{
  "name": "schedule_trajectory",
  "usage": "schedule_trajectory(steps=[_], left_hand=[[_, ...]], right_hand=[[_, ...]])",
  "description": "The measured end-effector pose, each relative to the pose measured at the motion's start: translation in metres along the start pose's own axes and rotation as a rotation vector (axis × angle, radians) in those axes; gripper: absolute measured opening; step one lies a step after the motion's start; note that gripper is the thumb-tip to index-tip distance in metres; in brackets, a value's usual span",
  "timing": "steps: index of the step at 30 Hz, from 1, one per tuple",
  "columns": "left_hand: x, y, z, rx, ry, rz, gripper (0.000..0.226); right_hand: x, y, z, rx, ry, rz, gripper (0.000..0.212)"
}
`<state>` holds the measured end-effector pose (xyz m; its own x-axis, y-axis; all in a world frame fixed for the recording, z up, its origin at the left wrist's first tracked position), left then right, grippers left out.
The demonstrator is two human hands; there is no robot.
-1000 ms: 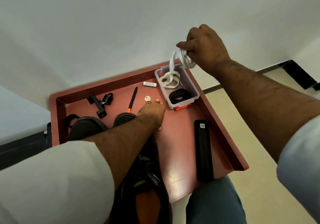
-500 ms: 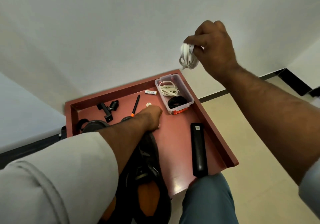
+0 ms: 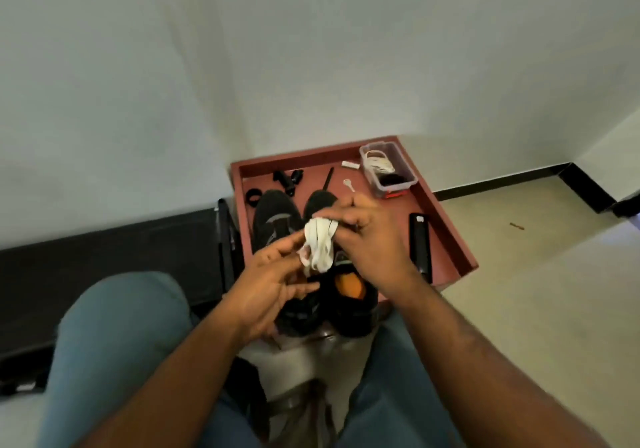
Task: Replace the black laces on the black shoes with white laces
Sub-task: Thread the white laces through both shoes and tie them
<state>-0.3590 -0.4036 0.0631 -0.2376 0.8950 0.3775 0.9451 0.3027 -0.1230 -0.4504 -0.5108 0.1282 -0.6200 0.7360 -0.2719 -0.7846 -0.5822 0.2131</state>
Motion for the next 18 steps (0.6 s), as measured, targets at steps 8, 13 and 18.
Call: schedule_trajectory(steps=[8, 13, 18], left_hand=[[0.054, 0.062, 0.056, -0.202, 0.054, -0.312, 0.019], [0.060, 0.109, 0.056, 0.005, 0.034, -0.703, 0.023], [0.085, 0.182, 0.042, 0.587, -0.202, -1.127, 0.020]], right_hand=[[0.090, -0.048, -0.043, -0.250, -0.256, -0.161, 0.025], [0.103, -0.026, -0.056, -0.366, -0.362, -0.332, 0.029], [0.122, 0.001, -0.074, -0.375, -0.409, -0.553, 0.023]])
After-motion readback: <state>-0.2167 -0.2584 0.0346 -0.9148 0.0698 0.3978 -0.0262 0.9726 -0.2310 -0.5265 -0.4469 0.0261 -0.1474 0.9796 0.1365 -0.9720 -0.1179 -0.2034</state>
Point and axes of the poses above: each hand's wrist, its own x-axis away from the middle knuckle, its own y-axis out of the back of the hand, z = x × y, the point moved 7 cm from there along -x, towards the middle knuckle, and after that the axes turned 13 degrees about -x, right-handed, at the moved point
